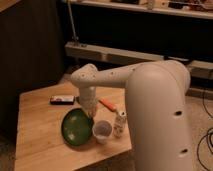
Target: Drag the ceramic bowl in a circle
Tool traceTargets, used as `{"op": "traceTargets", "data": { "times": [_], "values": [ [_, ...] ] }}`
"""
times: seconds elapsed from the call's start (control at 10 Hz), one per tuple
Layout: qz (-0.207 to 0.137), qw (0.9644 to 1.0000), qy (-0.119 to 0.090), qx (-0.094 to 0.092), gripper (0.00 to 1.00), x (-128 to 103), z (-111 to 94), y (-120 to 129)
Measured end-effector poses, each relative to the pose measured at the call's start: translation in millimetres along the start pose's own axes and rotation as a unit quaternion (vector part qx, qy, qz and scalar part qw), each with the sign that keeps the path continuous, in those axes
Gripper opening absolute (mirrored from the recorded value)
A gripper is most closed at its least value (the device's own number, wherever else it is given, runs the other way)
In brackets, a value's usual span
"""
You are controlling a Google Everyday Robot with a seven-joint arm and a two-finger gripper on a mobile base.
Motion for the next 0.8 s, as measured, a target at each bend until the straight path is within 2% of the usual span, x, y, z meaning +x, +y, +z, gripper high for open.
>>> {"op": "traceTargets", "data": {
  "times": [0.2, 0.4, 0.6, 0.8],
  "values": [
    [-0.037, 0.9992, -0.003, -0.016, 0.00, -0.2, 5.3, 49.3],
    [-0.072, 0.9969, -0.009, -0.030, 0.00, -18.4, 7.7, 98.5],
    [-0.098, 0.9939, -0.024, -0.044, 0.00, -60.4, 5.4, 142.7],
    [-0.107, 0.9926, -0.032, -0.046, 0.00, -102.4, 4.0, 160.2]
  ]
}}
